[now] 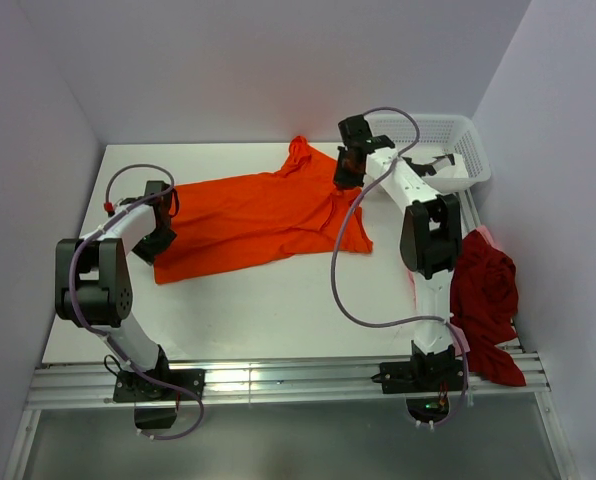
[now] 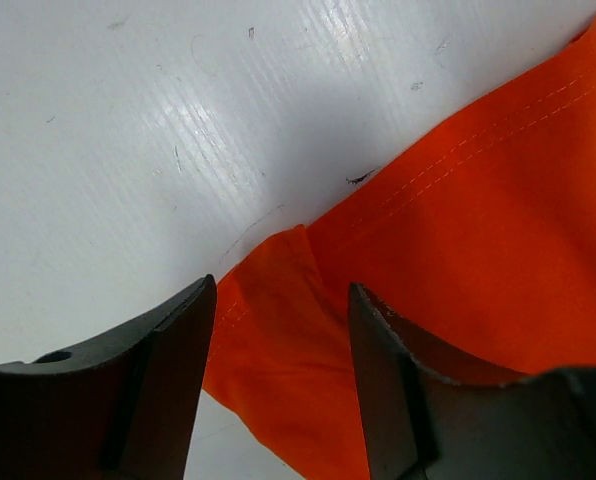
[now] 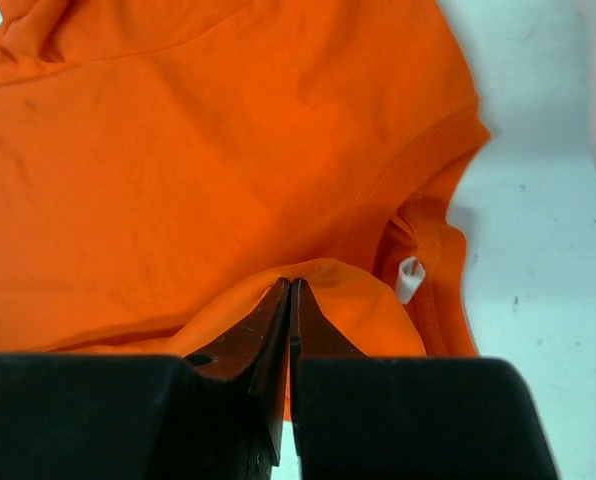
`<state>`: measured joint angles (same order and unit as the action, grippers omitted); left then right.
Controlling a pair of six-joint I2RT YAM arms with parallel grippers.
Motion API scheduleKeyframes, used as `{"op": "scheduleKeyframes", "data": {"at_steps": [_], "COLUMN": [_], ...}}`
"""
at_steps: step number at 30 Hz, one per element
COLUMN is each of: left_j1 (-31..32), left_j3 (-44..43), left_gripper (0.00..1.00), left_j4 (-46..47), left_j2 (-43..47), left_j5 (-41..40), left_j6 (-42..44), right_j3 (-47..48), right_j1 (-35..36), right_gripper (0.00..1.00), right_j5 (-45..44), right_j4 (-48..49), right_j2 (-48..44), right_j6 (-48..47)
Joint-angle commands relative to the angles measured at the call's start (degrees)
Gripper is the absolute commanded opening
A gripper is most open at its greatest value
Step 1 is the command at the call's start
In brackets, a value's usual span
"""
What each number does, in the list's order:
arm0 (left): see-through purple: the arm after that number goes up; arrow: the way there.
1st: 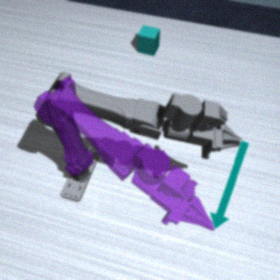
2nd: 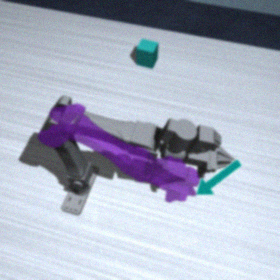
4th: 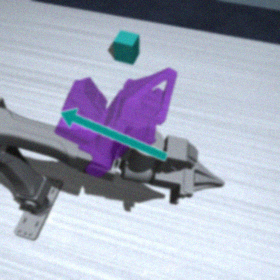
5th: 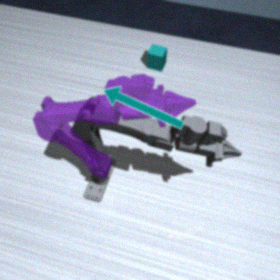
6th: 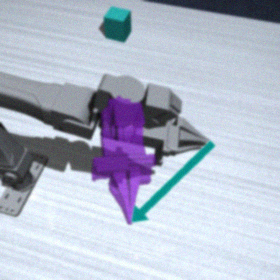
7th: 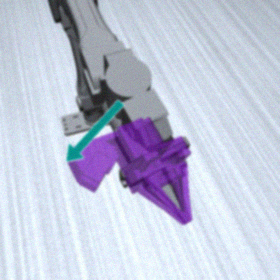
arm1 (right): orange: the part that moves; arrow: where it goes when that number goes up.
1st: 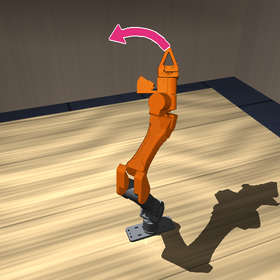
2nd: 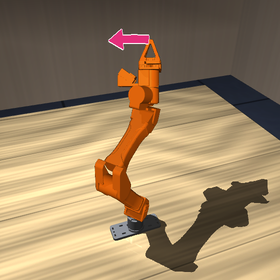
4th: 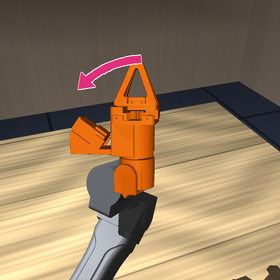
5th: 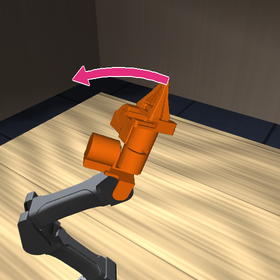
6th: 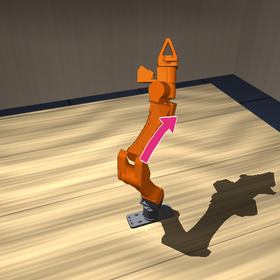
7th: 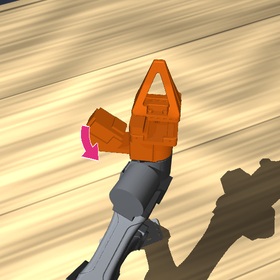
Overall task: Roll the t-shirts
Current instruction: Fold the tshirt
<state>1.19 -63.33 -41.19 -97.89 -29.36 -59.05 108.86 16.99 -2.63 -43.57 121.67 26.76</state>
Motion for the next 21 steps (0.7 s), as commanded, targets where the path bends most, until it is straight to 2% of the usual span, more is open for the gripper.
{"op": "scheduleKeyframes", "data": {"at_steps": [1,4,5,6,8,9,11,15,21], "left_j1": [-0.6,-1.1,-1.1,-1.1,-1.1,-1.1,-1.1,-1.1,-1.1], "left_j3": [-2.1,-3.1,-3.1,-3.1,-3.2,-3.1,-2.9,0.0,8.3], "left_gripper": [0.61,0.62,0.66,0.76,0.84,0.88,0.93,0.96,0.96], "left_j4": [0.1,-0.6,-0.6,-0.6,-1.0,-1.0,-0.8,1.8,4.6], "left_j2": [1.8,3.0,3.7,4.1,4.9,5.2,6.6,11.4,17.8], "left_j5": [-0.6,-0.9,-0.9,-1.0,-1.0,-0.9,-0.3,1.4,4.8], "left_j6": [1.3,1.5,1.6,1.4,1.0,0.9,1.0,2.2,3.2], "right_j3": [5.0,7.7,7.9,8.0,7.7,7.4,6.3,0.4,-21.9], "right_j1": [-1.0,-1.3,-1.3,-1.4,-1.8,-1.9,-2.1,-2.4,-3.2], "right_gripper": [0.06,0.09,0.11,0.25,0.38,0.48,0.53,0.54,0.52], "right_j5": [1.9,2.0,1.9,1.9,1.6,1.3,1.1,2.4,1.8], "right_j4": [2.2,1.8,1.9,2.2,2.5,2.7,3.0,5.8,14.3], "right_j2": [1.4,3.2,3.6,3.9,3.8,3.8,2.3,-3.9,-20.2], "right_j6": [0.8,1.0,1.1,1.3,1.9,2.1,2.5,2.0,2.1]}}
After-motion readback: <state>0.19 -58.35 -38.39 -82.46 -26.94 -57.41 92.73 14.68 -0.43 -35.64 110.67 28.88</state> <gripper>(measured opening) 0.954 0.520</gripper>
